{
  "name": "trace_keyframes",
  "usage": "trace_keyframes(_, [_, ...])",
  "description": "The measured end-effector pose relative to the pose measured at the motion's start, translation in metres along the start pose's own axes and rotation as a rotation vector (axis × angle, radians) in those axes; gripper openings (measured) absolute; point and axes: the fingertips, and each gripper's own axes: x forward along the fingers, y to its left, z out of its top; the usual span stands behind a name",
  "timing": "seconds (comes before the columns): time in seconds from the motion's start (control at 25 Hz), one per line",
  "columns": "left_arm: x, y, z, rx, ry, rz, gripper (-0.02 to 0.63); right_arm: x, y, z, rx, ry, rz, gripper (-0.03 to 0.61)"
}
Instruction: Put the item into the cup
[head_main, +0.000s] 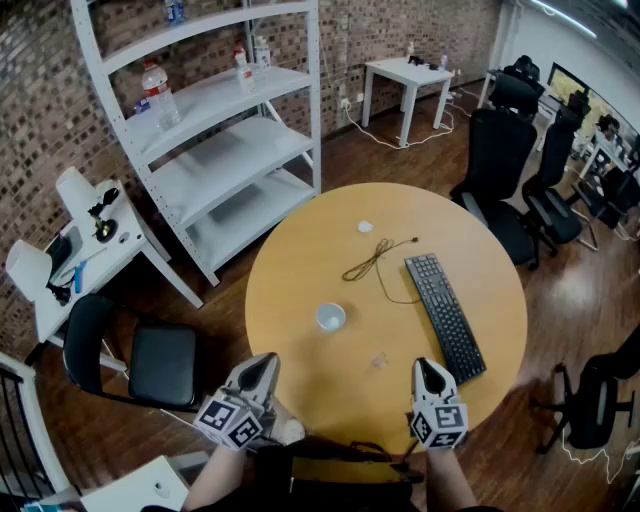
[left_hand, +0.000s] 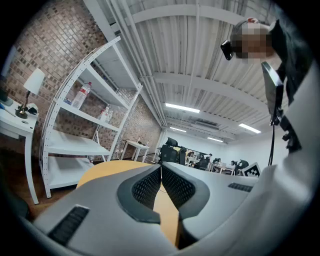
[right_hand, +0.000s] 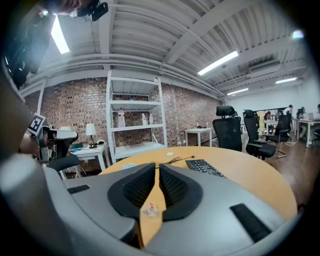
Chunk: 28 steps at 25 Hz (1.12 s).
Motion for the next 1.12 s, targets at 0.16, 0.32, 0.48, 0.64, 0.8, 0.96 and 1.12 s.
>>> trace_keyframes(0.16, [-0.001, 0.002, -0.010, -0.012, 0.005, -0.005, 0.002, 0.027, 0.012, -0.029, -0.040, 0.148, 0.053, 0.131])
trace_keyframes(0.32, [-0.007, 0.008, -0.012, -0.024, 0.014, 0.009, 0.002, 0.055, 0.027, -0.076, -0.144, 0.328, 0.108, 0.193])
trace_keyframes(0.48, [-0.020, 0.017, -0.016, -0.041, 0.025, 0.044, 0.002, 0.075, 0.032, -0.112, -0.244, 0.449, 0.111, 0.193])
trace_keyframes(0.64, [-0.036, 0.027, -0.015, -0.048, 0.019, 0.105, 0.002, 0.088, 0.032, -0.127, -0.268, 0.506, 0.108, 0.193])
trace_keyframes(0.8, [-0.050, 0.035, -0.020, -0.065, 0.019, 0.145, 0.002, 0.098, 0.034, -0.139, -0.254, 0.537, 0.116, 0.193])
trace_keyframes(0.96, [-0.059, 0.040, -0.015, -0.055, 0.012, 0.171, 0.002, 0.102, 0.034, -0.149, -0.277, 0.559, 0.104, 0.181])
trace_keyframes(1.12, [-0.058, 0.042, -0.016, -0.047, 0.009, 0.168, 0.002, 0.101, 0.028, -0.150, -0.301, 0.552, 0.044, 0.020])
